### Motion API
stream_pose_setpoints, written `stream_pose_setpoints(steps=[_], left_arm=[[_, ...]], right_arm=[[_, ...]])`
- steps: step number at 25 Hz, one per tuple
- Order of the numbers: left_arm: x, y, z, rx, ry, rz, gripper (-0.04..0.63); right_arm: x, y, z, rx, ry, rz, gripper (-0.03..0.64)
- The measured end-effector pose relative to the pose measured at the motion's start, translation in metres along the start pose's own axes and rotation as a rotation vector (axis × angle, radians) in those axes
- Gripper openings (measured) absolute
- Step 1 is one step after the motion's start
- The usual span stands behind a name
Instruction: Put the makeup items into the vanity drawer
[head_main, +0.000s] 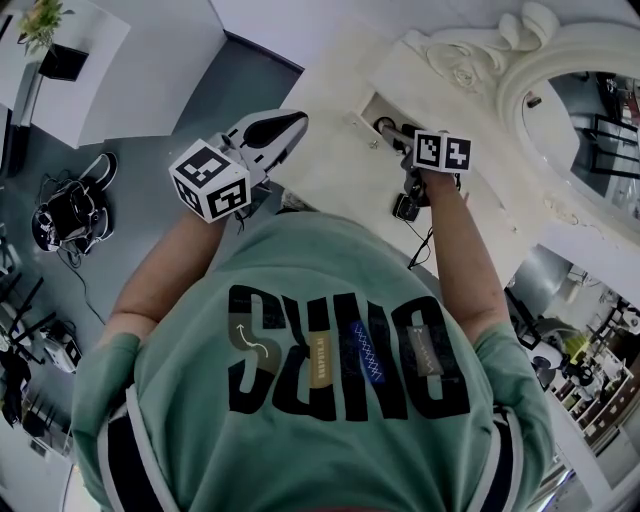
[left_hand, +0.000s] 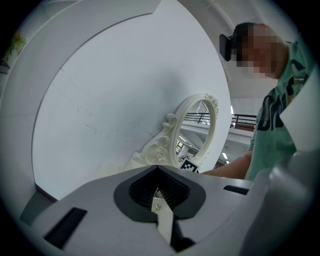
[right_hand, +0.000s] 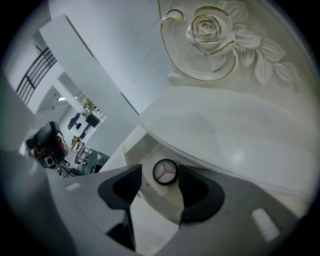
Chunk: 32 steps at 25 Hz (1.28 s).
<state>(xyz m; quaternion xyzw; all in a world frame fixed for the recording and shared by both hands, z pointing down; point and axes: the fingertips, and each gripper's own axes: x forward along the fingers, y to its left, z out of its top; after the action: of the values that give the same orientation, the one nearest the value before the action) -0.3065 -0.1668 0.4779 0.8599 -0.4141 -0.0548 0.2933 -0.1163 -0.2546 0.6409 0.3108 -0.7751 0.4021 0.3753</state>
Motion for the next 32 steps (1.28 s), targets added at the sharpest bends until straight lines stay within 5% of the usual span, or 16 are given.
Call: stream_pose_setpoints(steps=[15,23,32], left_arm=[[0.016,-0.025,0.002,0.027,0.005,-0.033,0.002],[0.061,-0.077,0.003,0.094,0.011,-0.089,0.002],[0.132,-0.182,-0.007,0.173,-0.01,-0.14,0.002]], right_arm=[[-0.046,0.008,0.001,0.009,-0.088,0.074,0.253],[-0.149,0.008,0.013,-0.066,-0.342,0.229,0.25],[-0.303,-0.045,-0.014,-0.196,-0.631,0.242,0.152]])
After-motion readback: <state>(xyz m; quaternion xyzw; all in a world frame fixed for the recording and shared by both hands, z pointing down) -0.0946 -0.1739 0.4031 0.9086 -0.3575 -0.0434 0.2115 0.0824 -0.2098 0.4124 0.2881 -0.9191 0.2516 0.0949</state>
